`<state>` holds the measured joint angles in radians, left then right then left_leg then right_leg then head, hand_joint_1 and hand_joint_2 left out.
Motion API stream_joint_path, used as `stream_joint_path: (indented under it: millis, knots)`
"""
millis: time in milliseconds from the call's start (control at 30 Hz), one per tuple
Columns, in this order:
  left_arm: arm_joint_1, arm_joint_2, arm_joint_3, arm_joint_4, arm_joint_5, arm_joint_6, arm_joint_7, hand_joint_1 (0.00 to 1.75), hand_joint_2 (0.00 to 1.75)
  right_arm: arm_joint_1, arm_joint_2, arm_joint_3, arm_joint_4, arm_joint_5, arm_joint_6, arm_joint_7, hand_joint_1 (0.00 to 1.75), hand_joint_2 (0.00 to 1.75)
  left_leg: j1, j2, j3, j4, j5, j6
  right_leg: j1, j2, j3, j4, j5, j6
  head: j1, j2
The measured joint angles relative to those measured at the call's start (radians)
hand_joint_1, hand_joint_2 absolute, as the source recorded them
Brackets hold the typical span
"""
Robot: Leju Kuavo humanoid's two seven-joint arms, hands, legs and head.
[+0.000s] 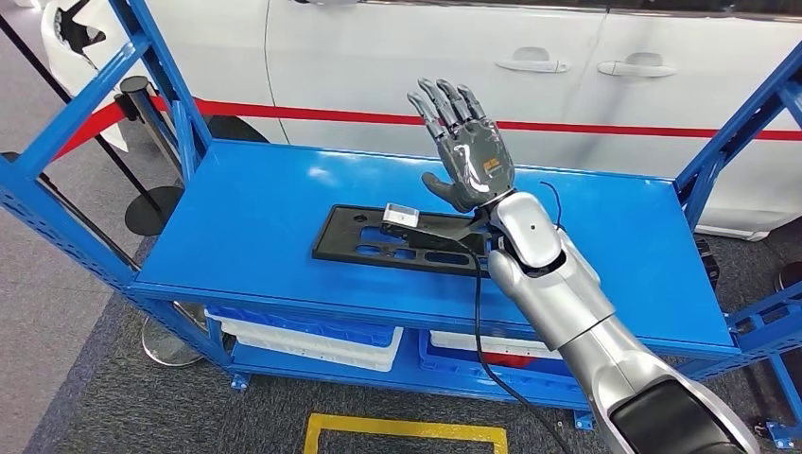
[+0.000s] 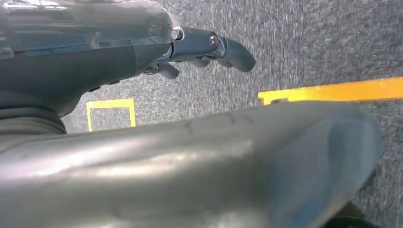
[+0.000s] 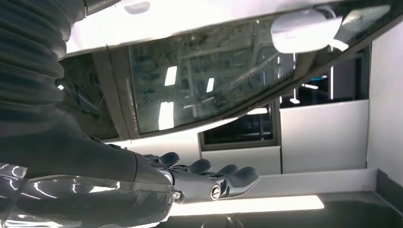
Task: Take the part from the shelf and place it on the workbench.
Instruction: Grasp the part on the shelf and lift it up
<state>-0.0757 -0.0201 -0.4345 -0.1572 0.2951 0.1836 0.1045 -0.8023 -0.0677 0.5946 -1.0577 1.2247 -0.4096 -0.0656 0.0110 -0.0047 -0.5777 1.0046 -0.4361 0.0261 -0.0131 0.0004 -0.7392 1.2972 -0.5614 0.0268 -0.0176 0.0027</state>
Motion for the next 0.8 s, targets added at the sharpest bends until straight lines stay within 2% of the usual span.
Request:
stream_joint_path:
  millis: [33, 67, 100, 167, 200, 300, 333, 400, 467, 500, 533, 567, 633, 667, 733, 800]
  knots:
    - [0.000, 0.000, 0.000, 0.000, 0.000, 0.000, 0.000, 0.00, 0.00, 0.002, 0.000, 0.001, 0.002, 0.000, 0.000, 0.000, 0.00, 1.75, 0.000, 0.000, -0.001, 0.002, 0.000, 0.000, -0.001, 0.000, 0.001, 0.002, 0.011, 0.001, 0.000, 0.000]
    - [0.000, -0.001, 0.000, 0.000, 0.000, -0.002, 0.001, 0.00, 0.00, 0.003, 0.001, 0.002, 0.004, 0.000, 0.001, 0.000, 0.00, 1.75, 0.000, -0.001, -0.001, 0.004, -0.001, -0.001, -0.002, 0.000, 0.022, -0.037, 0.038, 0.000, 0.000, 0.000]
    - [-0.001, -0.001, 0.000, 0.000, 0.001, -0.004, 0.002, 0.00, 0.00, 0.001, 0.001, 0.002, 0.005, 0.001, 0.002, 0.000, 0.00, 1.75, 0.000, -0.002, 0.000, 0.008, -0.001, -0.003, -0.003, 0.000, 0.056, -0.104, 0.074, -0.002, 0.000, 0.000]
    - [-0.003, -0.001, 0.000, 0.000, 0.004, -0.010, 0.007, 0.00, 0.00, -0.003, 0.004, 0.003, 0.006, 0.001, 0.008, 0.000, 0.00, 1.75, -0.003, -0.003, -0.005, 0.015, -0.002, -0.010, 0.000, 0.000, 0.115, -0.224, 0.119, -0.009, 0.000, 0.000]
    - [-0.003, -0.001, 0.000, 0.000, 0.005, -0.012, 0.009, 0.00, 0.00, -0.004, 0.005, 0.003, 0.007, 0.001, 0.011, 0.000, 0.00, 1.75, -0.005, -0.003, -0.008, 0.018, -0.002, -0.015, 0.002, 0.001, 0.126, -0.253, 0.126, -0.013, -0.001, 0.000]
    - [-0.005, -0.001, 0.000, 0.000, 0.006, -0.012, 0.010, 0.00, 0.00, -0.005, 0.009, 0.006, 0.010, 0.001, 0.014, -0.001, 0.00, 1.75, -0.005, -0.002, -0.016, 0.018, -0.002, -0.032, 0.003, 0.003, 0.121, -0.266, 0.129, -0.027, -0.001, 0.000]
    - [-0.005, -0.001, 0.000, 0.000, 0.005, -0.009, 0.010, 0.00, 0.00, -0.005, 0.012, 0.007, 0.011, 0.001, 0.014, -0.001, 0.00, 1.75, -0.005, -0.002, -0.021, 0.028, -0.013, -0.038, 0.000, 0.002, 0.121, -0.270, 0.132, -0.034, -0.002, 0.000]
    - [-0.005, -0.001, 0.000, 0.000, 0.002, -0.003, 0.010, 0.00, 0.00, -0.007, 0.018, 0.008, 0.012, 0.001, 0.014, -0.002, 0.00, 1.75, -0.002, -0.001, -0.053, 0.108, -0.068, -0.047, -0.003, -0.001, 0.119, -0.277, 0.139, -0.046, -0.002, 0.000]
    - [-0.005, -0.001, 0.000, 0.000, -0.001, 0.000, 0.010, 0.00, 0.00, -0.007, 0.024, 0.009, 0.016, 0.001, 0.015, -0.002, 0.00, 1.75, 0.000, -0.001, -0.108, 0.241, -0.138, -0.054, 0.000, -0.002, 0.113, -0.277, 0.143, -0.051, -0.003, 0.000]
    - [-0.005, -0.001, 0.000, 0.000, -0.001, 0.000, 0.010, 0.00, 0.00, -0.006, 0.026, 0.010, 0.019, 0.001, 0.016, -0.002, 0.00, 1.75, 0.001, -0.001, -0.125, 0.288, -0.155, -0.055, 0.001, -0.003, 0.109, -0.275, 0.146, -0.052, -0.003, 0.000]
    - [-0.004, -0.001, 0.000, 0.000, -0.001, 0.000, 0.010, 0.00, 0.00, -0.005, 0.027, 0.010, 0.021, 0.001, 0.017, -0.002, 0.00, 1.75, 0.001, -0.001, -0.126, 0.301, -0.154, -0.056, 0.001, -0.003, 0.105, -0.274, 0.148, -0.051, -0.003, 0.000]
    - [-0.003, -0.001, 0.000, 0.000, -0.001, 0.000, 0.011, 0.00, 0.00, -0.005, 0.030, 0.011, 0.024, 0.001, 0.018, -0.002, 0.00, 1.75, 0.001, -0.001, -0.105, 0.270, -0.133, -0.054, 0.002, -0.003, 0.103, -0.272, 0.150, -0.049, -0.003, 0.000]
    - [-0.003, 0.000, 0.000, 0.000, 0.000, -0.002, 0.012, 0.00, 0.00, -0.005, 0.034, 0.011, 0.026, 0.001, 0.022, -0.002, 0.00, 1.75, 0.000, -0.001, -0.027, 0.132, -0.076, -0.047, 0.002, -0.003, 0.100, -0.268, 0.155, -0.045, -0.003, 0.000]
    - [-0.003, 0.000, 0.000, 0.000, 0.001, -0.002, 0.012, 0.00, 0.00, -0.006, 0.036, 0.011, 0.026, 0.002, 0.024, -0.002, 0.00, 1.75, -0.002, -0.001, 0.006, 0.070, -0.056, -0.042, 0.003, -0.003, 0.098, -0.266, 0.157, -0.042, -0.002, 0.000]
    - [-0.004, 0.000, 0.000, 0.000, 0.002, -0.003, 0.009, 0.00, 0.00, -0.008, 0.040, 0.012, 0.028, 0.003, 0.030, -0.003, 0.00, 1.75, -0.006, -0.002, 0.028, 0.016, -0.045, -0.033, 0.005, -0.002, 0.094, -0.266, 0.162, -0.032, -0.001, 0.000]
    - [-0.004, 0.000, 0.000, 0.000, 0.001, -0.001, 0.003, 0.00, 0.00, -0.009, 0.042, 0.014, 0.031, 0.004, 0.033, -0.004, 0.00, 1.75, -0.007, -0.002, 0.026, 0.012, -0.036, -0.022, 0.006, -0.002, 0.092, -0.269, 0.169, -0.020, -0.001, 0.000]
